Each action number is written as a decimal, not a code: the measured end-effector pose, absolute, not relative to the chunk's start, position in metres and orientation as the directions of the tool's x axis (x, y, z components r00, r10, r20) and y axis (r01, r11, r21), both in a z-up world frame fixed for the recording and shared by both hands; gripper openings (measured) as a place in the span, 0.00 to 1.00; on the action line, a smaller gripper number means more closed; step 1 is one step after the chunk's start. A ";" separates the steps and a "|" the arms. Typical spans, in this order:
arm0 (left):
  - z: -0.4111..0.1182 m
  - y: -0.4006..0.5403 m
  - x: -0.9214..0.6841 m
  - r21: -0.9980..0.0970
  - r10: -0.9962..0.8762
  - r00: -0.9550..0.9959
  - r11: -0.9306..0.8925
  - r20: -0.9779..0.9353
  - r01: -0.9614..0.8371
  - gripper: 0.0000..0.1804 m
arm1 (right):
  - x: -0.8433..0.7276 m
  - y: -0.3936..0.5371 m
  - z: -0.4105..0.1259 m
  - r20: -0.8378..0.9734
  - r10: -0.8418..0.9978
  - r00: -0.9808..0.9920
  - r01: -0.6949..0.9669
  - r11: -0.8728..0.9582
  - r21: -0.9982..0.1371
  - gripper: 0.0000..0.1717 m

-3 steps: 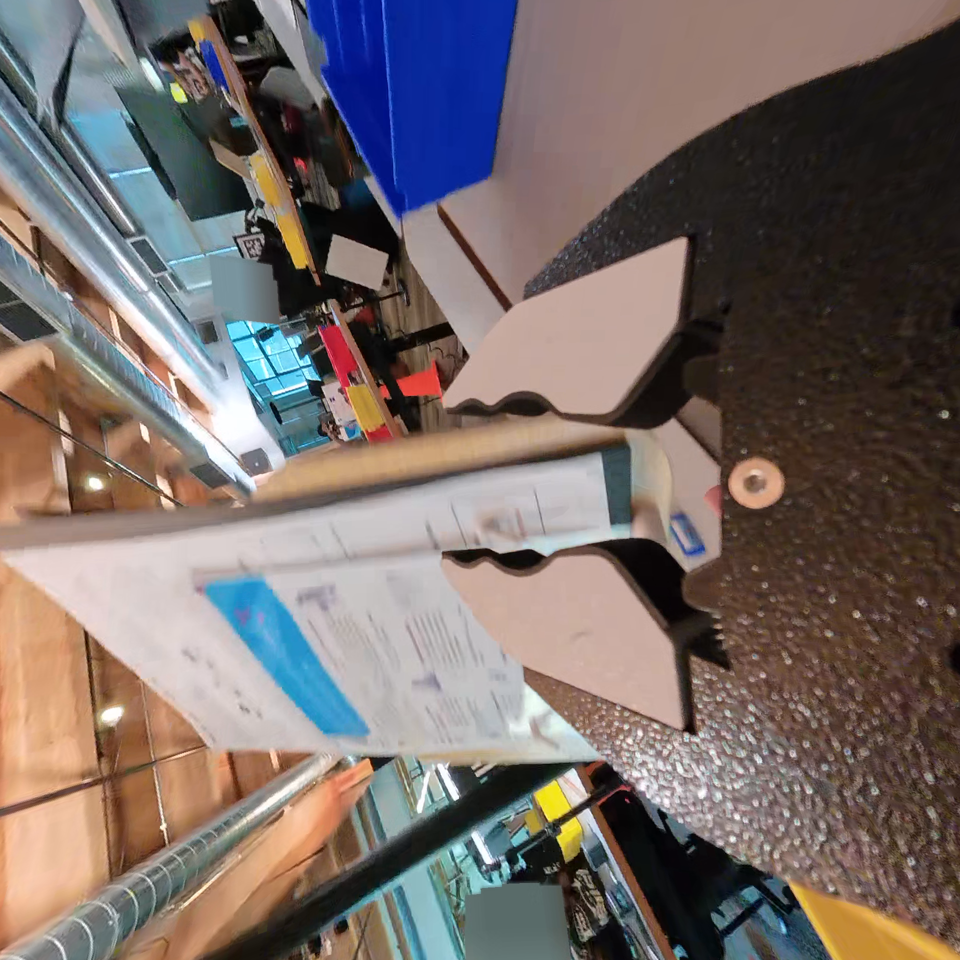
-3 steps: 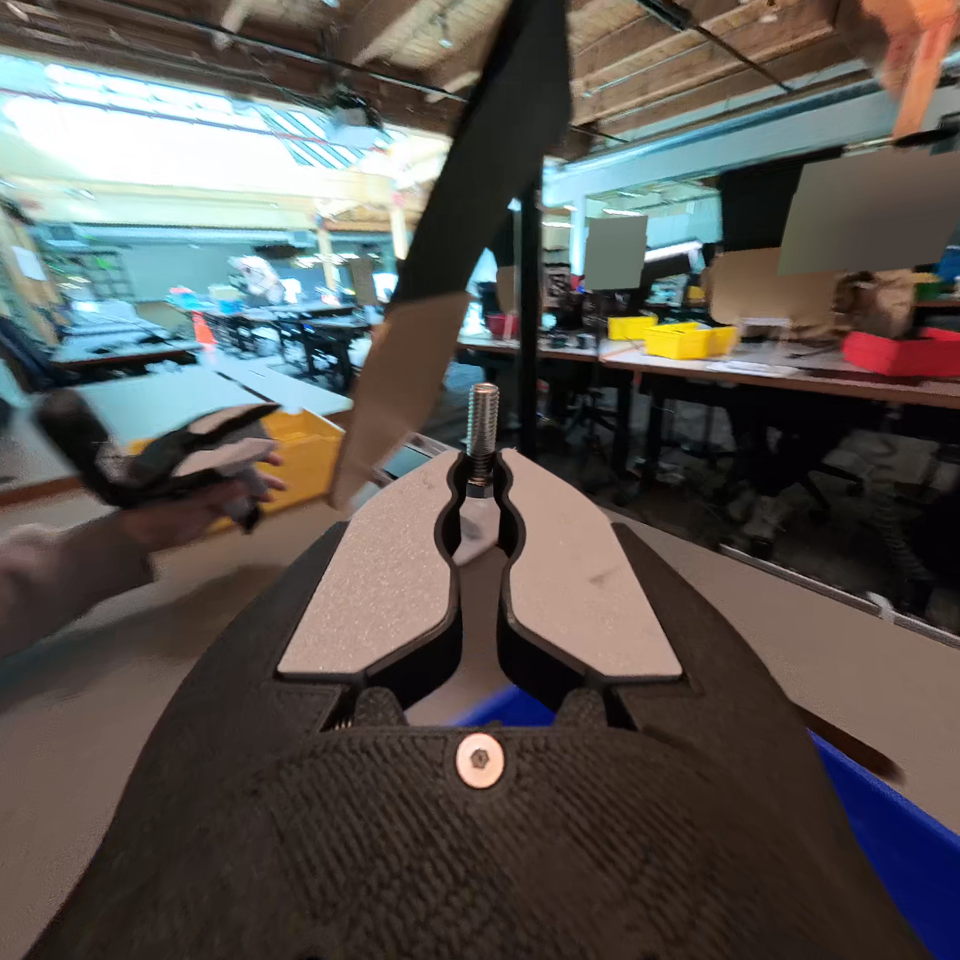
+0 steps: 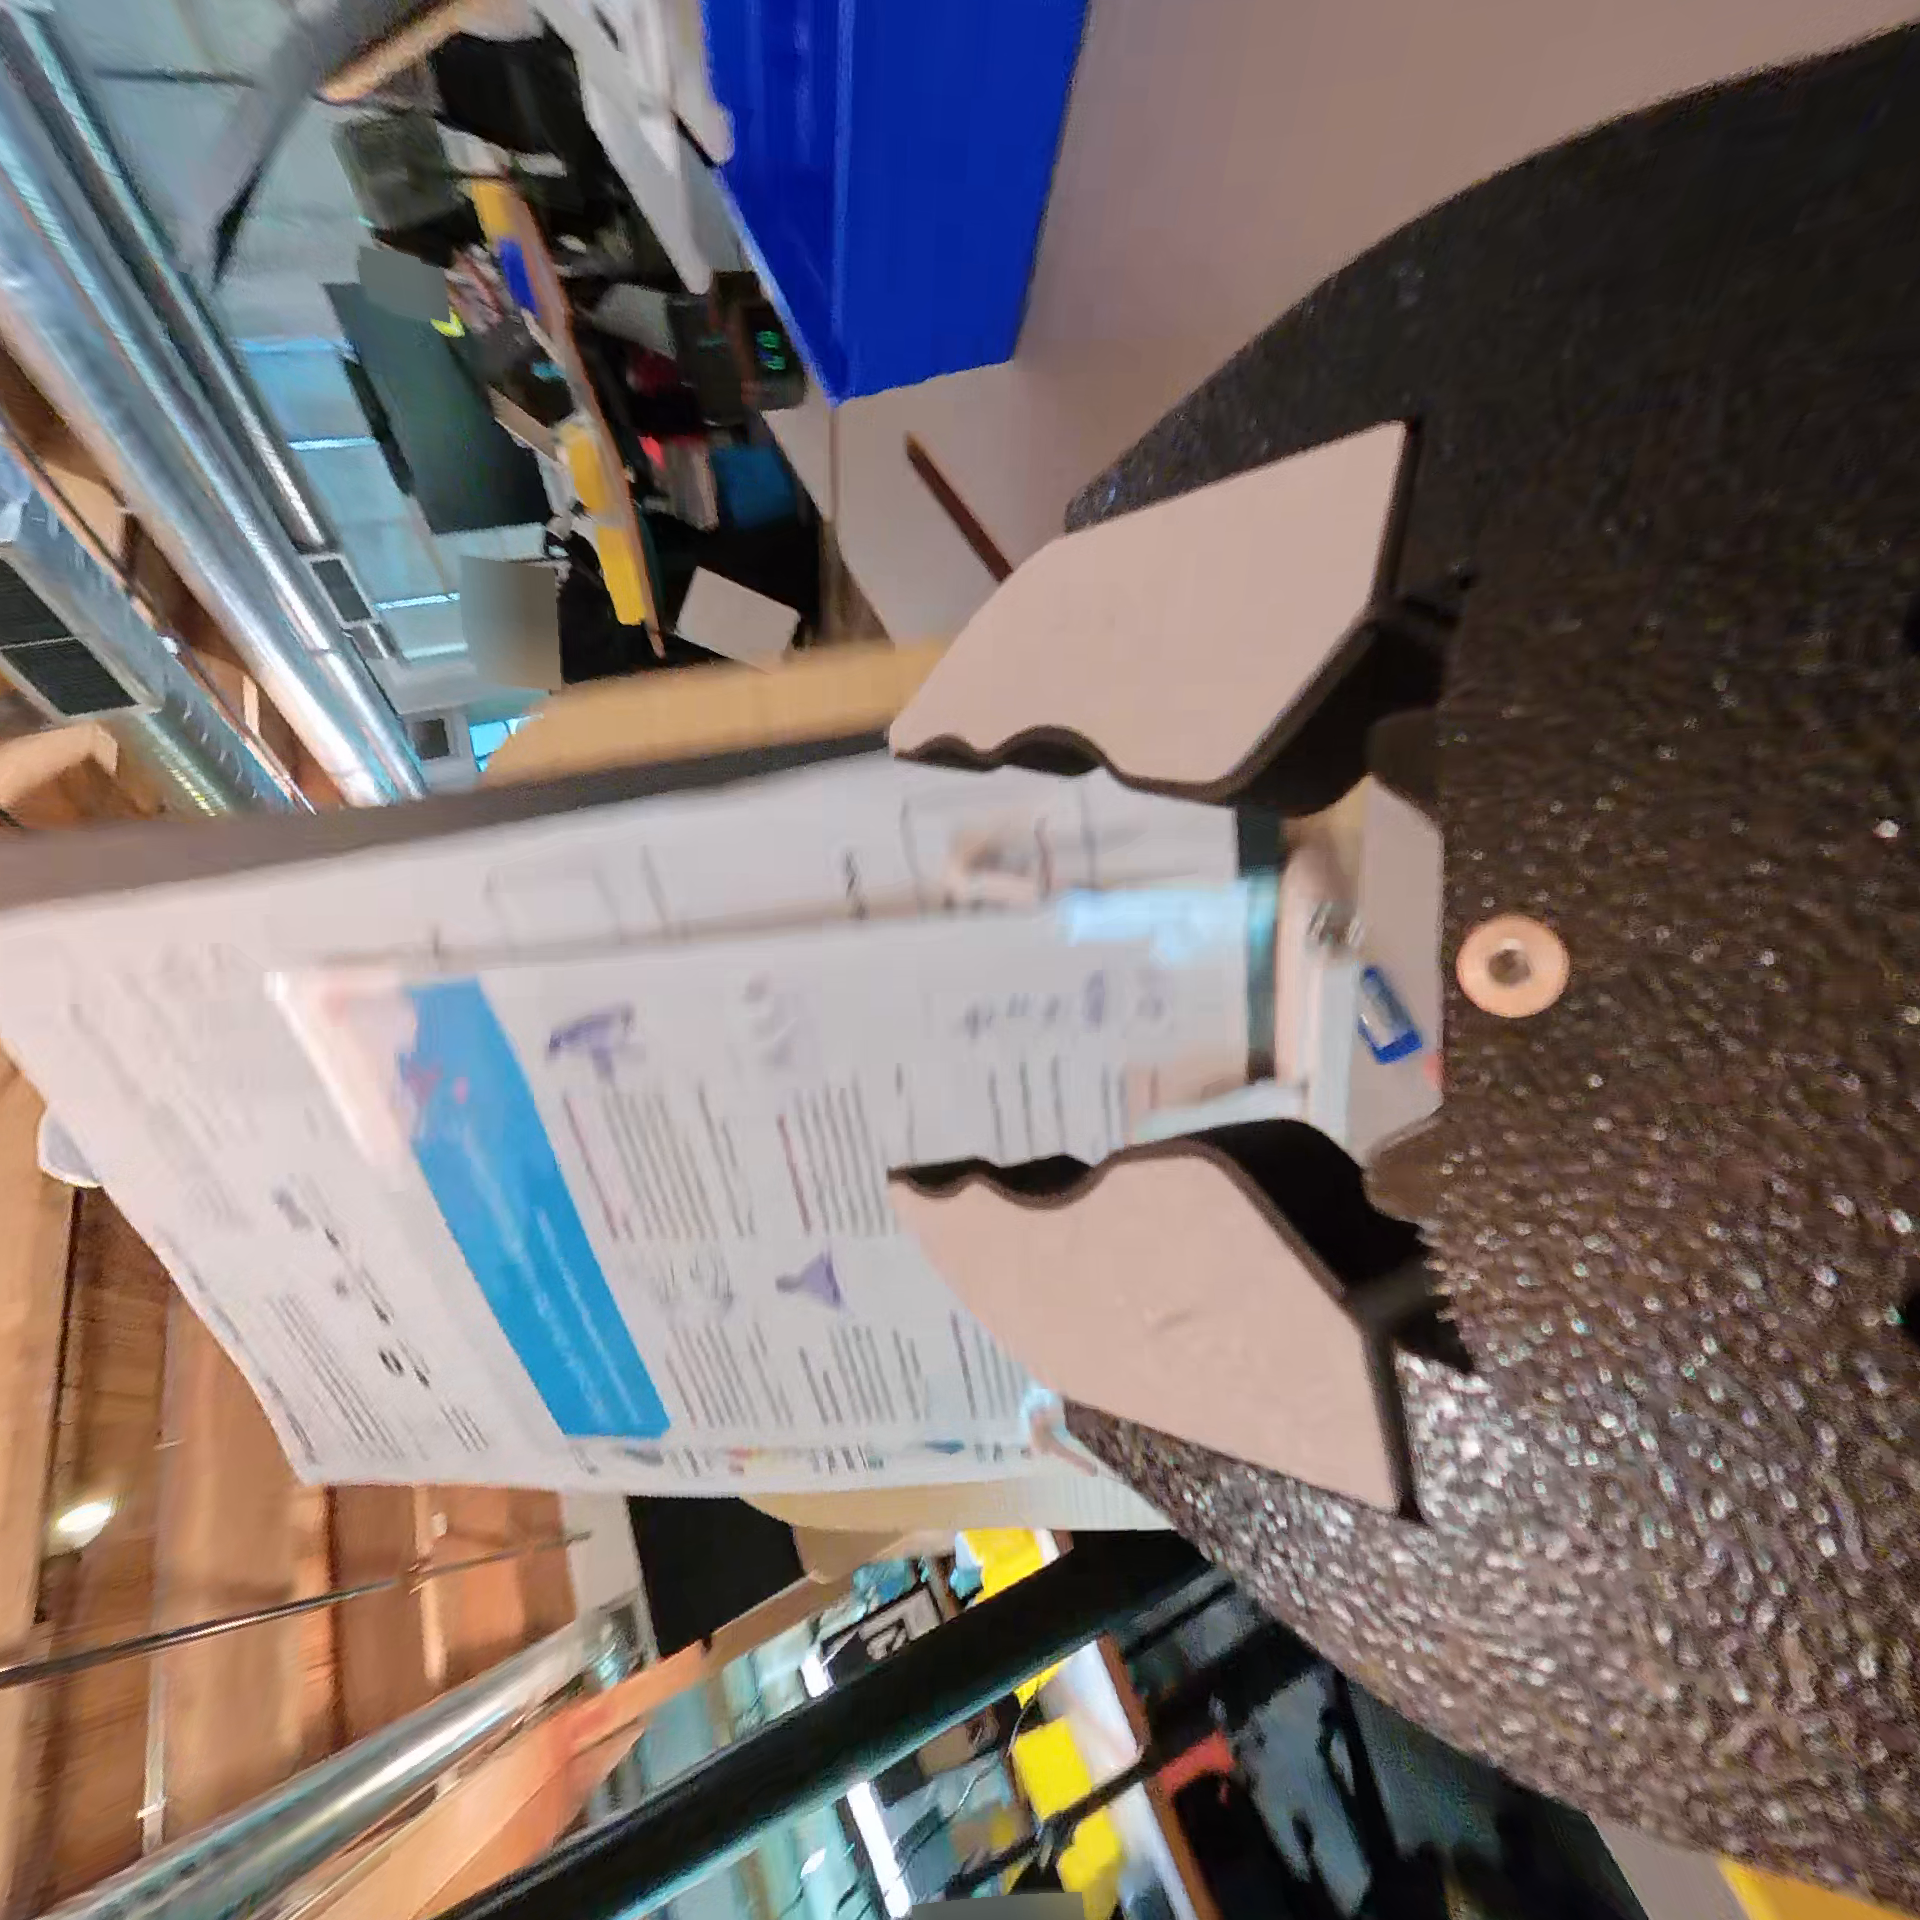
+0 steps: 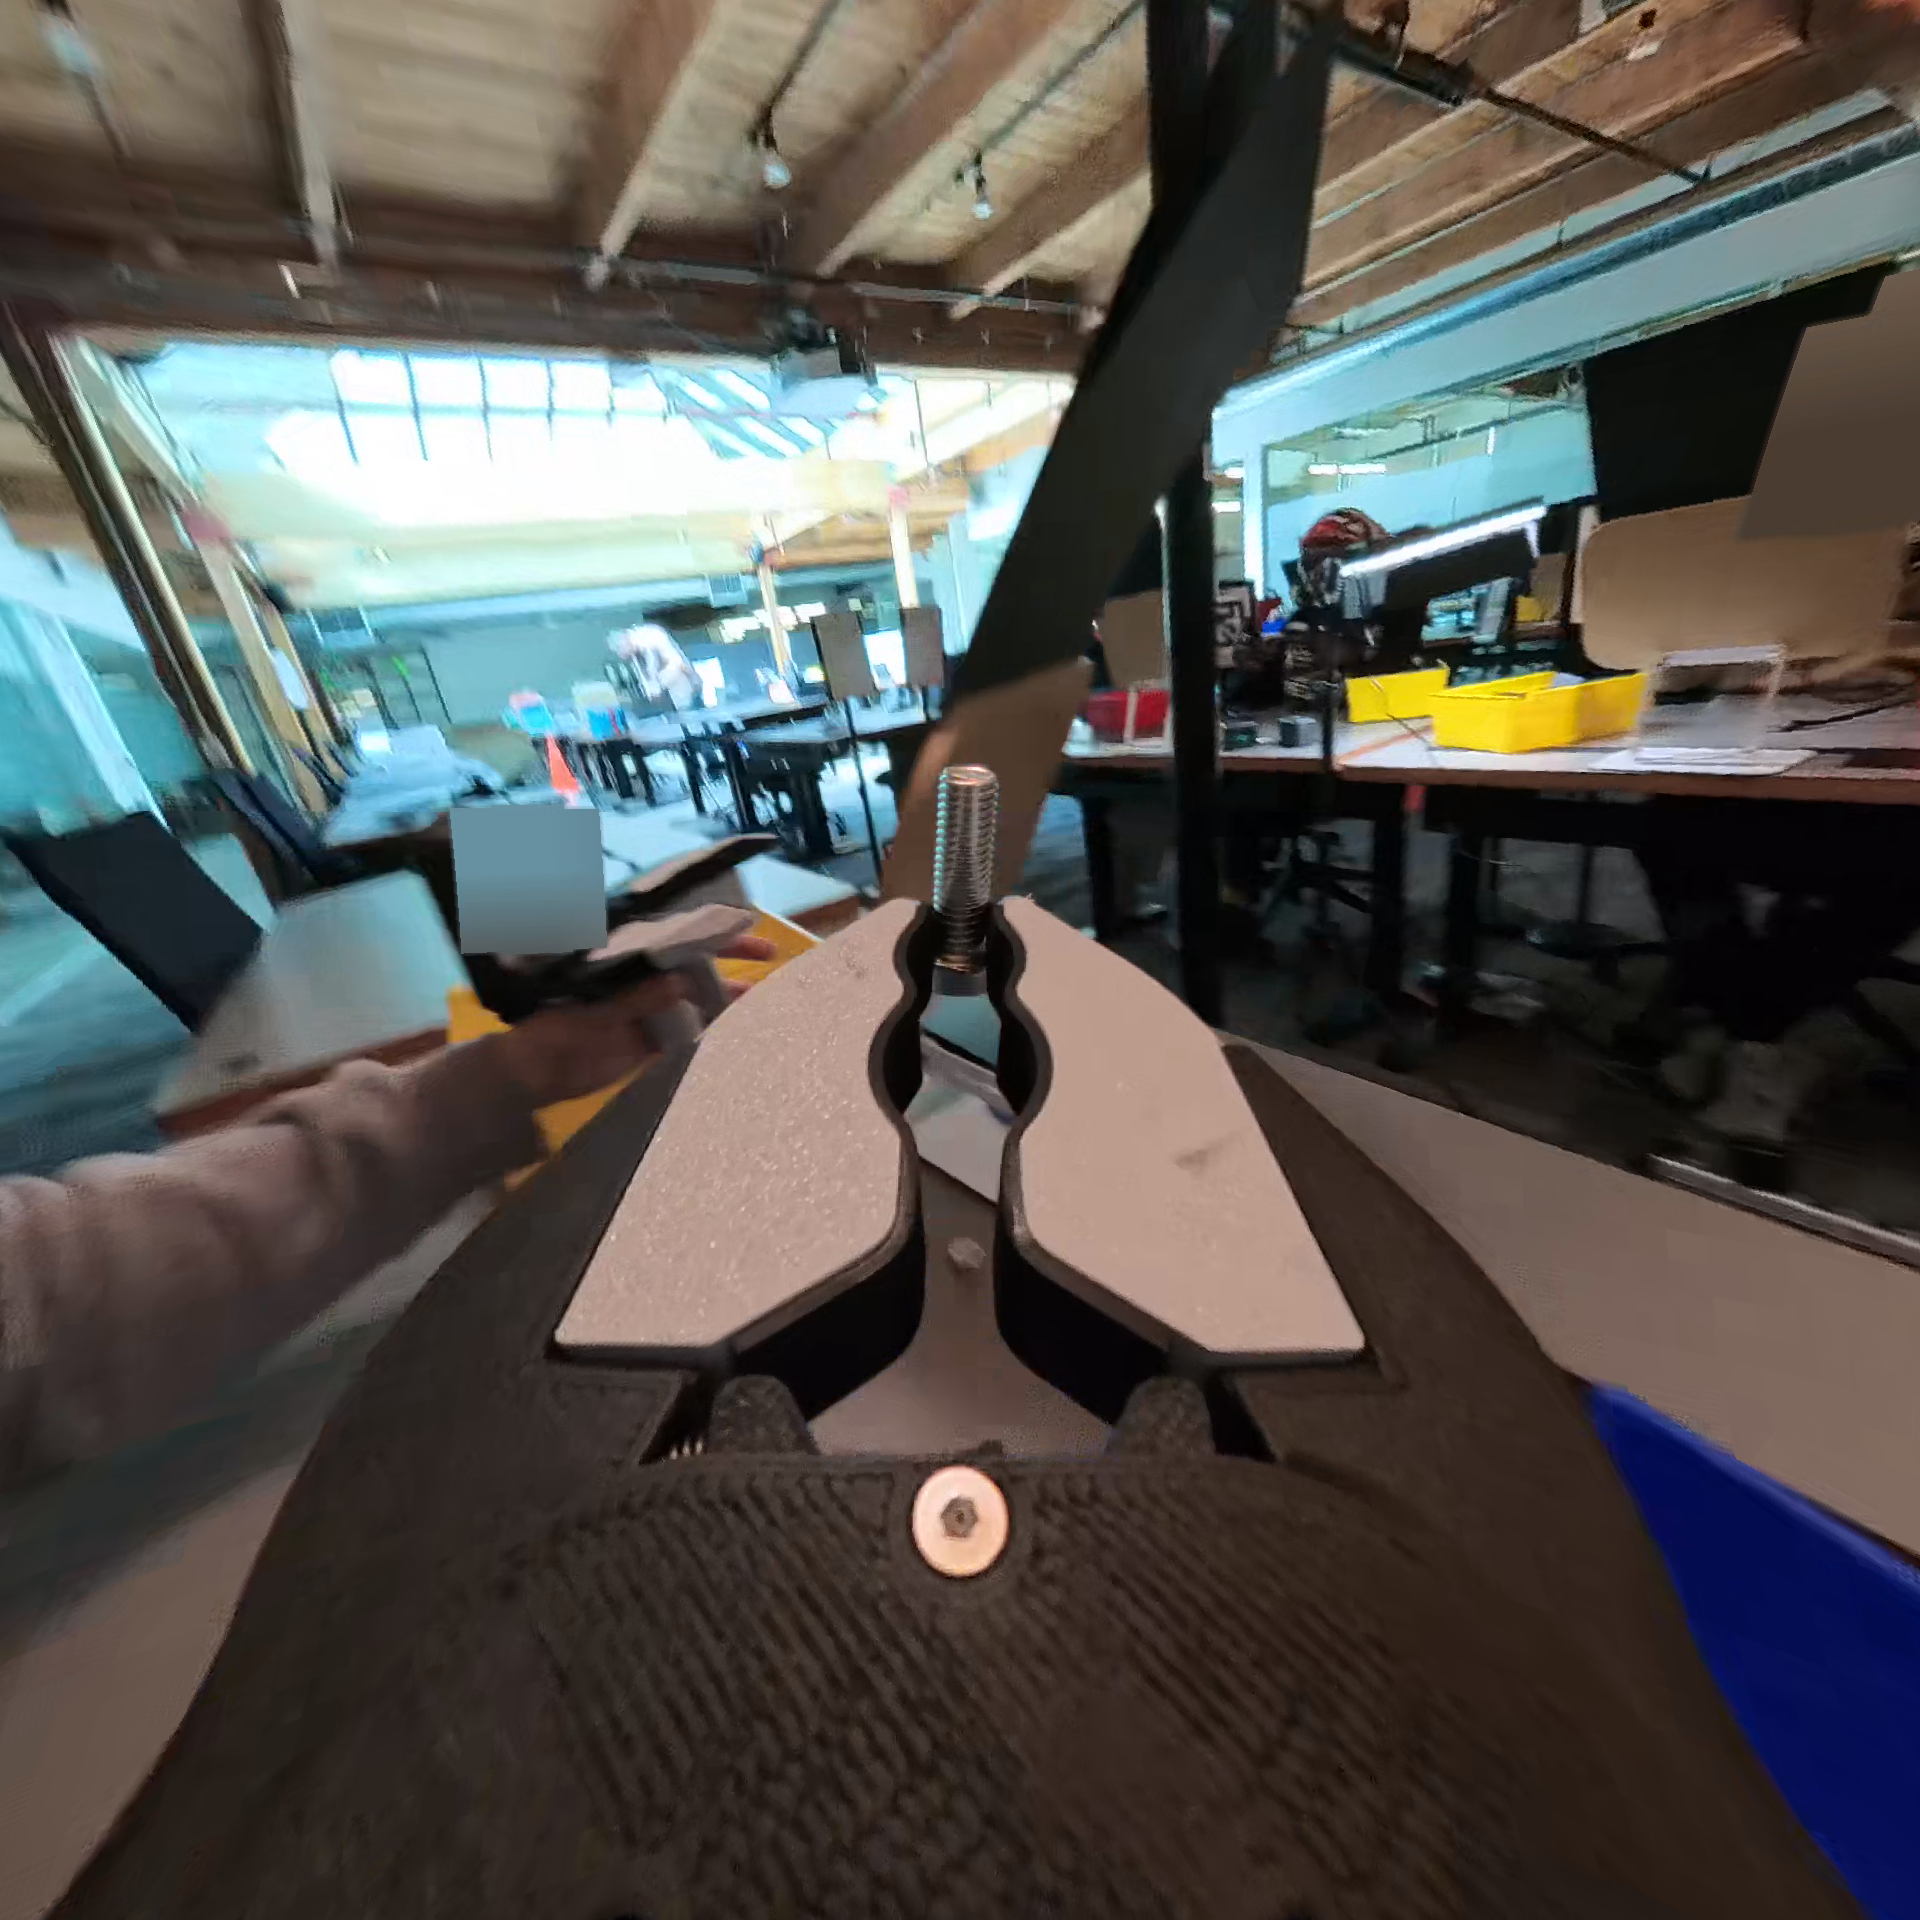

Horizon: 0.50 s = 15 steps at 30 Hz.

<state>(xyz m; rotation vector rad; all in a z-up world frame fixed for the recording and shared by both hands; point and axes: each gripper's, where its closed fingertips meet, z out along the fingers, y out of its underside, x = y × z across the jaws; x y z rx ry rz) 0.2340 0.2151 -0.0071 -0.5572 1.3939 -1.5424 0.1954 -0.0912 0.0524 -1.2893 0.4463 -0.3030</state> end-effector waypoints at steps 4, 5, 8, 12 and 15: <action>0.033 0.281 0.298 -0.955 -0.844 -0.534 -0.115 -0.052 0.275 0.45 | 0.195 -0.044 0.038 -0.423 -0.423 0.801 -0.099 0.605 -0.790 0.05; 0.040 0.297 0.317 -0.952 -0.845 -0.535 -0.163 -0.001 0.258 0.45 | 0.203 -0.037 0.024 -0.491 -0.433 0.756 -0.118 0.648 -0.753 0.05; 0.042 0.344 0.372 -0.907 -0.820 -0.532 -0.368 0.213 0.204 0.45 | 0.212 -0.007 0.003 -0.435 -0.501 0.748 -0.060 0.602 -0.796 0.05; 0.002 0.358 0.416 -0.876 -0.789 -0.524 -0.457 0.320 0.154 0.34 | 0.180 0.041 0.031 -0.276 -0.241 0.930 -0.017 0.723 -0.690 0.05; -0.006 0.364 0.425 -0.813 -0.769 -0.525 -0.538 0.365 0.223 0.25 | 0.179 0.106 0.024 -0.128 -0.267 0.955 0.064 0.609 -0.790 0.05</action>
